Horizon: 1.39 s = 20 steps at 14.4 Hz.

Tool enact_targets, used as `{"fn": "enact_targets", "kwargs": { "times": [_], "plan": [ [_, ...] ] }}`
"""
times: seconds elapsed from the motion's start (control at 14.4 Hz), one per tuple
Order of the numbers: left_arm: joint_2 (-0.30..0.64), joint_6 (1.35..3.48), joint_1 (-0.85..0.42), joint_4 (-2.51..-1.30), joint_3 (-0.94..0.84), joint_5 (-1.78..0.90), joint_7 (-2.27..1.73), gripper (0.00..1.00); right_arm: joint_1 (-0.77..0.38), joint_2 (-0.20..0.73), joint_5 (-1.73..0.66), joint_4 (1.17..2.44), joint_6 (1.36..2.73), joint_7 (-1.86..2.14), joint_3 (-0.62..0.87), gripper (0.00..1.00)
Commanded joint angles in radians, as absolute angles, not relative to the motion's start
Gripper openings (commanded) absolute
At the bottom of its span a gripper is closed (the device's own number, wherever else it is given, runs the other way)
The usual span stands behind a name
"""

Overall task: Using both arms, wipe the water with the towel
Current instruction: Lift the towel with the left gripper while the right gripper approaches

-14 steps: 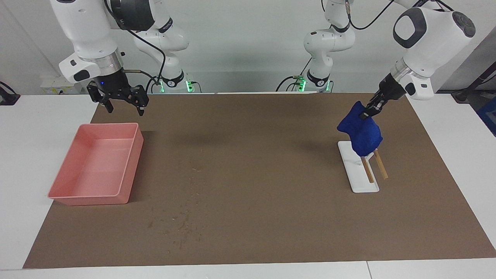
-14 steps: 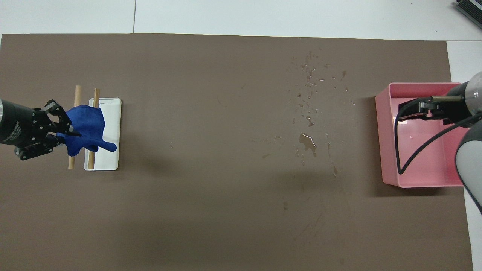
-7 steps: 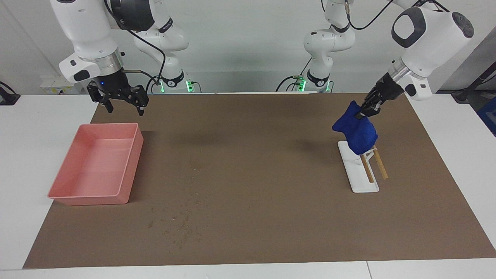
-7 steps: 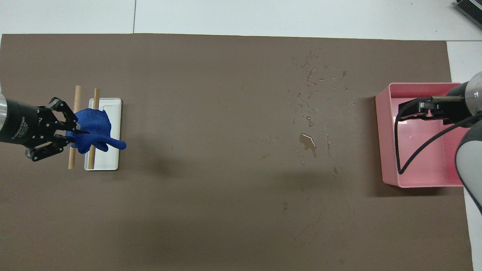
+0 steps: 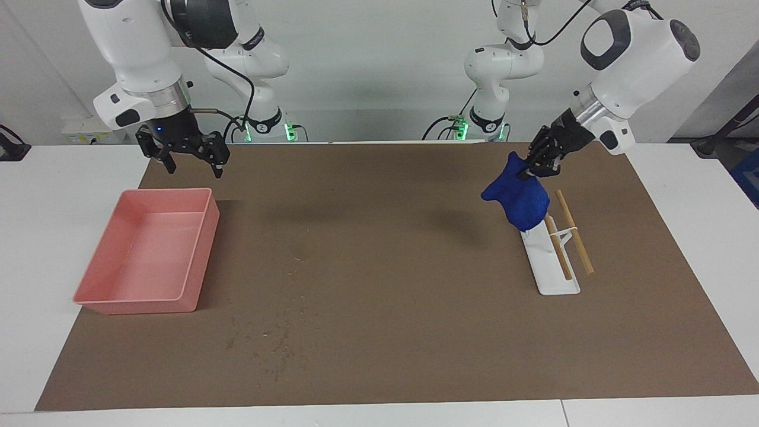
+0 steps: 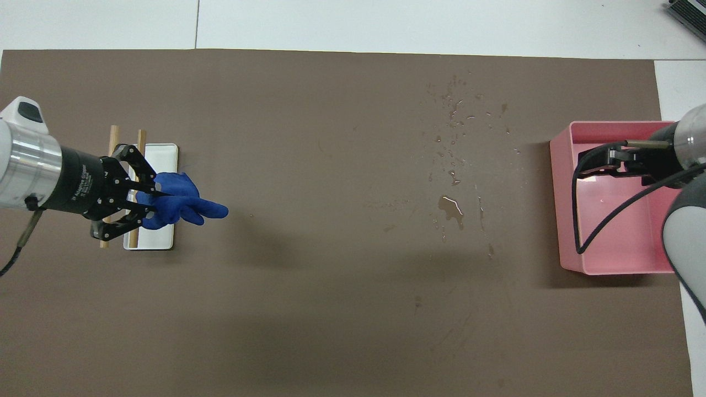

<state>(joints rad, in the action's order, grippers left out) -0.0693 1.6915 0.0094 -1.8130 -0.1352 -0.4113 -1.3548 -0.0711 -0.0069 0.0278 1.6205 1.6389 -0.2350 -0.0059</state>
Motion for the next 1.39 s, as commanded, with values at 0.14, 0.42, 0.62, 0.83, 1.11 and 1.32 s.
{"fn": "enact_targets", "kwargs": {
  "times": [0.14,0.42,0.62,0.83,1.11,1.32],
  "plan": [
    [-0.087,1.753,-0.098,-1.83,-0.127,-0.426,-1.555,0.0,-0.064,-0.009,-0.176,1.626,1.655,-0.597,0.003,0.97],
    [-0.087,1.804,-0.155,-1.838,-0.13,-0.448,-1.757,0.0,-0.136,0.008,-0.336,1.62,1.742,-1.018,0.014,0.95],
    [-0.087,1.831,-0.205,-1.844,-0.13,-0.494,-1.86,0.0,-0.216,0.029,-0.455,1.618,1.848,-1.303,0.015,0.95],
    [-0.086,1.9,-0.251,-1.841,-0.132,-0.531,-1.975,0.0,-0.317,0.072,-0.511,1.605,1.945,-1.49,0.015,0.95],
    [-0.089,1.971,-0.298,-1.827,-0.147,-0.537,-2.049,0.0,-0.388,0.113,-0.586,1.603,2.046,-1.608,0.021,0.95],
    [-0.1,2.003,-0.298,-1.821,-0.17,-0.543,-2.097,0.0,-0.442,0.155,-0.611,1.609,2.051,-1.628,0.028,0.95]
  ]
}}
